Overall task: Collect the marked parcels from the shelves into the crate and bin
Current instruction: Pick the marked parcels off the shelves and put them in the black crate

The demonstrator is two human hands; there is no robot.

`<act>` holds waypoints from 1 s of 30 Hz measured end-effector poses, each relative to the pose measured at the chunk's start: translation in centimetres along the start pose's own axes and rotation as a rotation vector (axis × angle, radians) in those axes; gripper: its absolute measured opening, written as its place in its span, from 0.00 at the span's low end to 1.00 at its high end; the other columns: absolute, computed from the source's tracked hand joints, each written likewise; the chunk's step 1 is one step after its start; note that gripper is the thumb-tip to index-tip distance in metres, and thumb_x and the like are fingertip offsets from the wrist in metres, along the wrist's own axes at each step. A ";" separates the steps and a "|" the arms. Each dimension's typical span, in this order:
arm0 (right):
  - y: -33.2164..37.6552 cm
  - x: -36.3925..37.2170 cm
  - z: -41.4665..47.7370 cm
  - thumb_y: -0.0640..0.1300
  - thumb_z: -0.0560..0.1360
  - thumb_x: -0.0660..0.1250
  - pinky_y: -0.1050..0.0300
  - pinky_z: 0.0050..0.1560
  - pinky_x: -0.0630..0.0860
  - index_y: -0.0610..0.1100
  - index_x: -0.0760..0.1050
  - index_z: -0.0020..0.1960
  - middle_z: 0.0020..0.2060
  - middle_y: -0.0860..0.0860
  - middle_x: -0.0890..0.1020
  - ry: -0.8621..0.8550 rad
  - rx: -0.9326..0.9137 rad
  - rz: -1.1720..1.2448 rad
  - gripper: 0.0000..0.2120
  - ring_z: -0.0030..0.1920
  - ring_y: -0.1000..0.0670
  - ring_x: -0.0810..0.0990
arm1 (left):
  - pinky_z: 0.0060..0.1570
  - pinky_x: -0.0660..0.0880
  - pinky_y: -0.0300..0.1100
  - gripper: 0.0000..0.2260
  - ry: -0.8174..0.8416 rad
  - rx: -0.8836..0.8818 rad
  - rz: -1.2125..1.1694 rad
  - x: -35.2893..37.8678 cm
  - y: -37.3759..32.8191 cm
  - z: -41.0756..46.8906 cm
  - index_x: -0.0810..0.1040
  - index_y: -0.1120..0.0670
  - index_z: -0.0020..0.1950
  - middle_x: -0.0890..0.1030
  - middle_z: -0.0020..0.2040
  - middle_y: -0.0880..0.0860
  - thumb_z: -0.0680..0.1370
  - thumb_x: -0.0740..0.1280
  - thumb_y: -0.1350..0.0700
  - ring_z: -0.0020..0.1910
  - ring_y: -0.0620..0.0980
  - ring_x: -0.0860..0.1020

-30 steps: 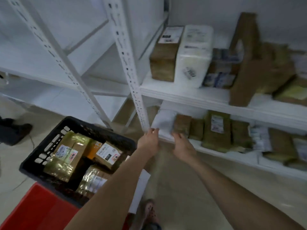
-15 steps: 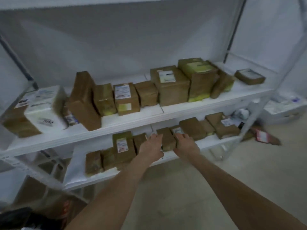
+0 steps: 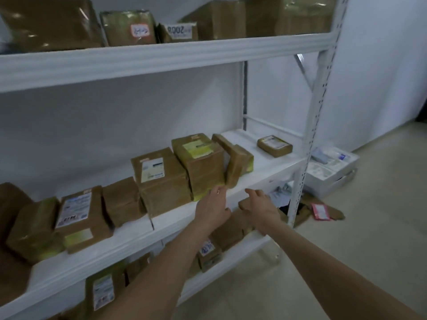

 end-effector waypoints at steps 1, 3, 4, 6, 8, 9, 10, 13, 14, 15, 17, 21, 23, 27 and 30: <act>-0.8 -0.8 1.6 0.46 0.77 0.63 0.46 0.66 0.68 0.47 0.55 0.76 0.72 0.45 0.62 -0.006 0.010 -0.004 0.31 0.71 0.41 0.63 | 0.57 0.73 0.47 0.27 -0.026 0.009 -0.028 0.0 -0.8 1.9 0.59 0.53 0.75 0.62 0.73 0.51 0.77 0.64 0.53 0.66 0.53 0.69; -2.4 -2.2 4.6 0.46 0.77 0.63 0.45 0.67 0.67 0.48 0.54 0.77 0.72 0.45 0.62 -0.015 0.025 -0.019 0.31 0.71 0.42 0.63 | 0.58 0.73 0.46 0.26 -0.095 0.035 -0.074 -0.1 -2.2 5.7 0.61 0.53 0.75 0.63 0.72 0.51 0.78 0.63 0.54 0.66 0.52 0.69; -3.2 -3.0 6.1 0.46 0.77 0.64 0.45 0.67 0.67 0.48 0.55 0.77 0.72 0.45 0.62 -0.025 0.035 -0.015 0.31 0.71 0.42 0.63 | 0.58 0.73 0.45 0.25 -0.136 0.052 -0.086 -0.3 -2.9 7.4 0.61 0.53 0.74 0.63 0.72 0.51 0.78 0.62 0.54 0.67 0.52 0.69; -4.7 -4.3 8.9 0.47 0.77 0.64 0.45 0.65 0.69 0.48 0.56 0.76 0.72 0.45 0.63 -0.063 0.049 0.004 0.31 0.69 0.42 0.65 | 0.58 0.74 0.43 0.23 -0.213 0.077 -0.099 -0.6 -4.1 10.5 0.63 0.52 0.73 0.65 0.71 0.50 0.78 0.63 0.54 0.66 0.50 0.69; -5.9 -5.3 11.4 0.48 0.78 0.64 0.46 0.64 0.71 0.47 0.57 0.76 0.72 0.45 0.64 -0.087 0.061 0.038 0.29 0.68 0.42 0.67 | 0.58 0.74 0.41 0.22 -0.265 0.092 -0.097 -0.8 -5.2 13.0 0.65 0.52 0.72 0.66 0.70 0.50 0.78 0.64 0.54 0.67 0.49 0.69; -6.3 -5.7 12.6 0.48 0.78 0.63 0.46 0.64 0.71 0.47 0.57 0.76 0.72 0.45 0.64 -0.088 0.071 0.063 0.29 0.67 0.42 0.69 | 0.58 0.74 0.41 0.22 -0.276 0.096 -0.095 -0.9 -5.6 14.0 0.65 0.52 0.72 0.66 0.70 0.50 0.78 0.64 0.54 0.67 0.49 0.69; -6.6 -6.1 13.6 0.49 0.78 0.63 0.46 0.63 0.72 0.47 0.58 0.76 0.72 0.45 0.64 -0.085 0.078 0.087 0.28 0.65 0.43 0.70 | 0.58 0.74 0.41 0.22 -0.280 0.095 -0.095 -1.0 -5.9 14.9 0.65 0.51 0.72 0.66 0.70 0.50 0.79 0.63 0.54 0.67 0.48 0.69; -7.1 -6.7 16.7 0.50 0.78 0.63 0.45 0.63 0.72 0.48 0.58 0.76 0.72 0.45 0.64 -0.071 0.059 0.145 0.28 0.65 0.42 0.71 | 0.57 0.75 0.41 0.22 -0.285 0.078 -0.067 -1.0 -5.9 17.5 0.65 0.51 0.72 0.66 0.71 0.50 0.78 0.62 0.55 0.66 0.49 0.70; -7.2 -6.8 17.7 0.51 0.78 0.63 0.45 0.64 0.71 0.49 0.57 0.76 0.72 0.44 0.64 -0.062 0.042 0.151 0.29 0.66 0.42 0.70 | 0.57 0.75 0.42 0.22 -0.282 0.063 -0.058 -1.0 -5.8 18.3 0.64 0.52 0.73 0.65 0.72 0.50 0.78 0.62 0.55 0.67 0.49 0.70; -7.2 -6.9 18.7 0.52 0.78 0.63 0.46 0.64 0.71 0.50 0.57 0.76 0.72 0.44 0.64 -0.053 0.020 0.153 0.29 0.67 0.42 0.70 | 0.57 0.75 0.42 0.23 -0.274 0.038 -0.054 -0.8 -5.7 19.0 0.64 0.52 0.73 0.63 0.73 0.50 0.78 0.62 0.55 0.67 0.50 0.69; -7.1 -7.0 20.9 0.52 0.78 0.62 0.46 0.65 0.70 0.53 0.56 0.76 0.72 0.44 0.64 -0.029 -0.025 0.157 0.30 0.68 0.41 0.69 | 0.59 0.74 0.43 0.25 -0.238 -0.039 -0.060 -0.3 -5.8 20.3 0.61 0.53 0.75 0.59 0.75 0.51 0.78 0.62 0.55 0.70 0.51 0.67; -6.9 -7.3 25.0 0.52 0.78 0.60 0.48 0.61 0.73 0.53 0.57 0.76 0.70 0.44 0.66 0.058 -0.081 0.157 0.27 0.65 0.41 0.71 | 0.57 0.76 0.48 0.27 -0.185 -0.202 -0.063 1.3 -6.6 22.3 0.61 0.53 0.73 0.61 0.73 0.56 0.76 0.66 0.54 0.67 0.56 0.69; -7.4 -7.0 26.3 0.51 0.78 0.58 0.47 0.61 0.73 0.54 0.61 0.74 0.67 0.43 0.67 0.131 -0.146 0.124 0.25 0.63 0.39 0.71 | 0.54 0.77 0.49 0.26 -0.185 -0.301 -0.037 1.8 -7.0 23.3 0.64 0.52 0.71 0.64 0.69 0.58 0.75 0.67 0.54 0.65 0.57 0.70; -8.9 -6.0 27.6 0.49 0.77 0.58 0.45 0.62 0.73 0.59 0.58 0.73 0.64 0.44 0.67 0.266 -0.261 0.046 0.26 0.62 0.39 0.70 | 0.55 0.76 0.50 0.28 -0.126 -0.529 0.085 2.0 -7.7 24.8 0.60 0.52 0.74 0.58 0.74 0.60 0.76 0.66 0.53 0.70 0.59 0.64; -9.7 -5.5 28.3 0.48 0.76 0.61 0.46 0.61 0.72 0.60 0.54 0.75 0.62 0.44 0.68 0.312 -0.329 0.075 0.30 0.60 0.39 0.72 | 0.48 0.76 0.48 0.28 -0.044 -0.685 0.062 2.1 -7.7 25.3 0.59 0.53 0.74 0.60 0.73 0.62 0.77 0.66 0.54 0.61 0.60 0.74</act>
Point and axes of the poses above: each hand's wrist, its own z-axis towards the middle knuckle, its own x-axis out of the palm, y = z × x, the point moved 1 cm from there along z, towards the middle knuckle
